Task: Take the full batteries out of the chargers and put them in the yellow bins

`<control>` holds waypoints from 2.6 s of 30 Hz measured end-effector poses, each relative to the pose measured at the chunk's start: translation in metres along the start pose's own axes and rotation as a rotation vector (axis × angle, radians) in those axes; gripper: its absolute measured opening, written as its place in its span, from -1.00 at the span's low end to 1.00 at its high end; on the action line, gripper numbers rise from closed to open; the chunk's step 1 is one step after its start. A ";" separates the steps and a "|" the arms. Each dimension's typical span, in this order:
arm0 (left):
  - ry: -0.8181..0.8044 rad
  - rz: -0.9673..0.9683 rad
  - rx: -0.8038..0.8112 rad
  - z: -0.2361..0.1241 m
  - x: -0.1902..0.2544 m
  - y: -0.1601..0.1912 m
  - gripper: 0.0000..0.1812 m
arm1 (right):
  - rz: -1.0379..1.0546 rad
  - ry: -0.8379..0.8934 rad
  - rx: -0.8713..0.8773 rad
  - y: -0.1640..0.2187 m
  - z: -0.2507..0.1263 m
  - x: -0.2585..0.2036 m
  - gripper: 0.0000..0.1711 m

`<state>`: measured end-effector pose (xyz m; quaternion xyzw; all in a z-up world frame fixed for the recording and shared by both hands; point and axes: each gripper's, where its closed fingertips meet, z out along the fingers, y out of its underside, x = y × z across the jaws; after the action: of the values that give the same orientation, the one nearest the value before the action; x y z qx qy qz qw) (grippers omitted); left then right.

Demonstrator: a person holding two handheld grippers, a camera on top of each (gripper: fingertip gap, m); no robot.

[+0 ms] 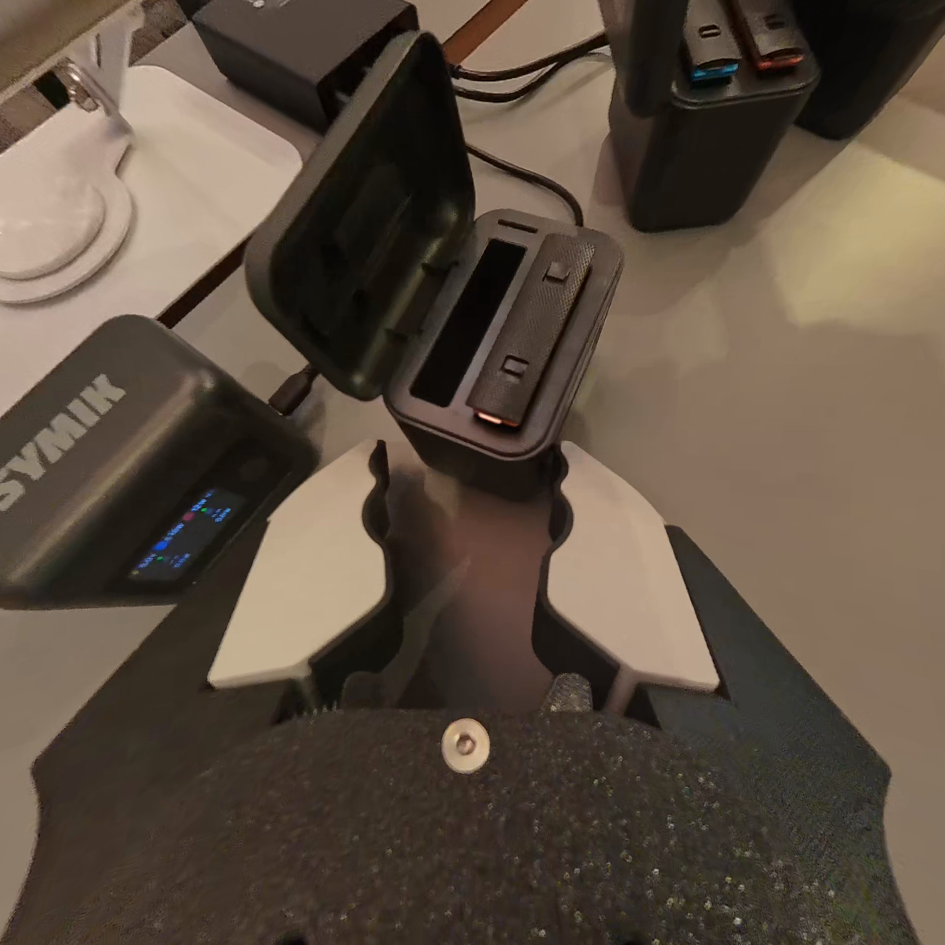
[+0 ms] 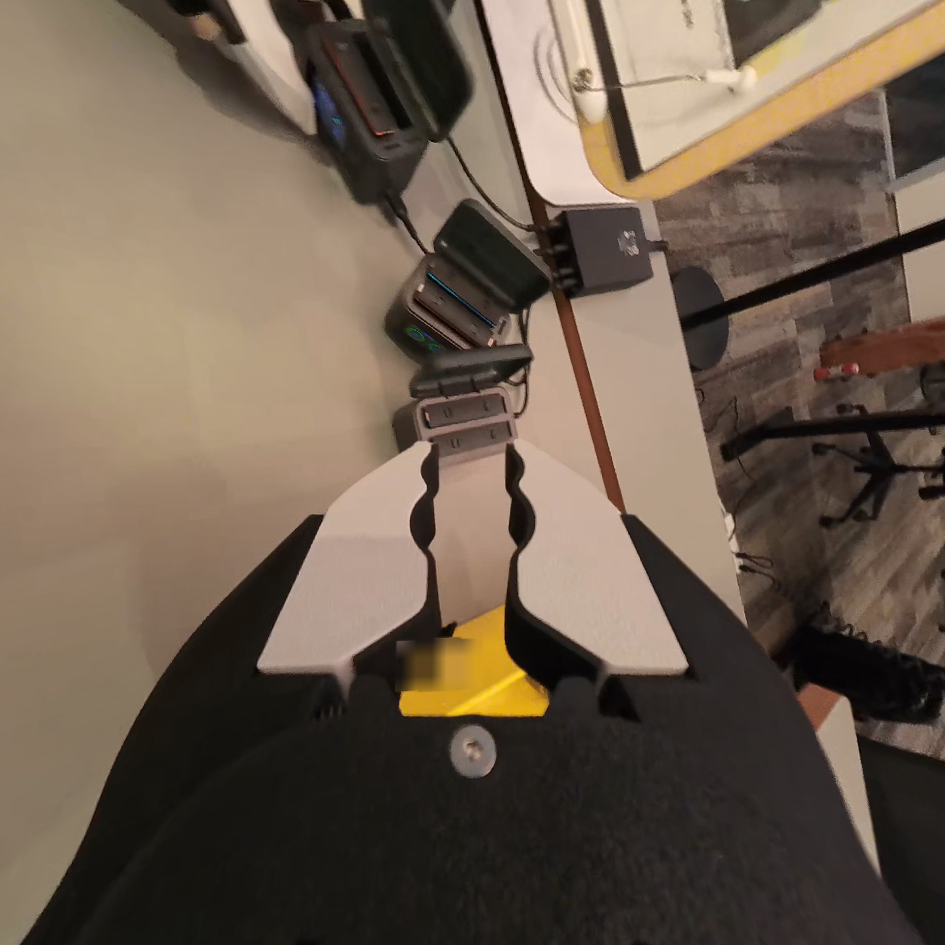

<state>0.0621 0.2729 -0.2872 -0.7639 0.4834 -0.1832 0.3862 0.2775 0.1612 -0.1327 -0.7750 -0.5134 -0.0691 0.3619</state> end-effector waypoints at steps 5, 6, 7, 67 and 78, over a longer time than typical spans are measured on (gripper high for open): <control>-0.039 -0.039 0.004 -0.004 -0.020 0.004 -0.36 | -0.031 -0.053 0.013 -0.010 0.009 -0.024 -0.71; -0.054 -0.048 0.007 -0.005 -0.023 0.005 -0.38 | -0.032 -0.061 0.014 -0.011 0.011 -0.027 -0.71; -0.069 -0.052 0.010 -0.007 -0.026 0.006 -0.39 | -0.032 -0.068 0.014 -0.010 0.013 -0.030 -0.71; 0.008 -0.105 0.122 -0.052 0.067 -0.014 -0.35 | 0.861 0.109 0.078 -0.017 0.186 -0.061 0.34; -0.059 -0.144 0.144 -0.057 0.035 -0.002 -0.38 | 0.946 0.211 0.056 -0.024 0.193 -0.053 0.13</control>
<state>0.0420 0.2192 -0.2529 -0.7720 0.4013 -0.2221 0.4402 0.1814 0.2492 -0.2866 -0.9022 -0.0671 0.0386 0.4244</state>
